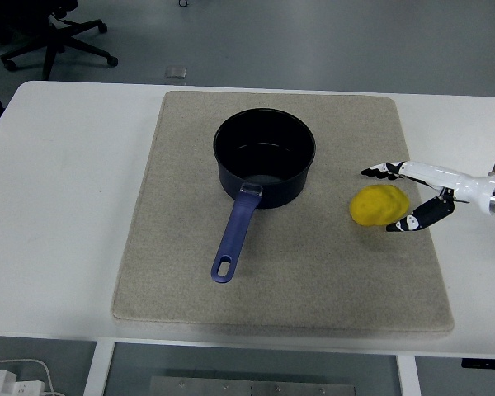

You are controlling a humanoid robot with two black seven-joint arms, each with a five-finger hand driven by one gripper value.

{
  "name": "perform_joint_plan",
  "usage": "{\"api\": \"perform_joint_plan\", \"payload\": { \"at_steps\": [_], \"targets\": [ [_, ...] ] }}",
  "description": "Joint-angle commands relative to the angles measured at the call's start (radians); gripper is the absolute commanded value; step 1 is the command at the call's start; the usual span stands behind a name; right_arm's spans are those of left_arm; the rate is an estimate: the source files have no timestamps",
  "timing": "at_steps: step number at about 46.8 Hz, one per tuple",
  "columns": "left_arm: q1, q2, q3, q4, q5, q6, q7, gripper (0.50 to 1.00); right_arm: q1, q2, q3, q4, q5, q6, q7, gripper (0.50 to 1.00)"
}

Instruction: Put the potato in the blue pot

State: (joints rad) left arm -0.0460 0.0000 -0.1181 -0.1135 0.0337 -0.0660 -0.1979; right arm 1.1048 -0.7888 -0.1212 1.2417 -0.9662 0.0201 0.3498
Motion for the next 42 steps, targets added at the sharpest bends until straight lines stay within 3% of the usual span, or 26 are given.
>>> {"api": "perform_joint_plan", "payload": {
  "at_steps": [1, 7, 17, 25, 35, 42],
  "targets": [
    [0.0, 0.0, 0.0, 0.0, 0.0, 0.0, 0.0, 0.994, 0.003, 0.0, 0.0, -0.005, 0.0, -0.009, 0.001, 0.938],
    [0.0, 0.0, 0.0, 0.0, 0.0, 0.0, 0.0, 0.994, 0.0, 0.002, -0.002, -0.01, -0.011, -0.016, 0.038, 0.936],
    [0.0, 0.0, 0.0, 0.0, 0.0, 0.0, 0.0, 0.994, -0.023, 0.009, -0.002, -0.014, -0.026, -0.034, 0.043, 0.934],
    [0.0, 0.0, 0.0, 0.0, 0.0, 0.0, 0.0, 0.994, -0.026, 0.078, -0.003, -0.059, -0.028, -0.051, 0.046, 0.926],
    [0.0, 0.0, 0.0, 0.0, 0.0, 0.0, 0.0, 0.994, -0.025, 0.105, -0.009, -0.074, -0.061, -0.068, 0.069, 0.901],
    [0.0, 0.0, 0.0, 0.0, 0.0, 0.0, 0.0, 0.994, -0.022, 0.106, -0.038, -0.087, -0.083, -0.071, 0.093, 0.828]
  ]
}}
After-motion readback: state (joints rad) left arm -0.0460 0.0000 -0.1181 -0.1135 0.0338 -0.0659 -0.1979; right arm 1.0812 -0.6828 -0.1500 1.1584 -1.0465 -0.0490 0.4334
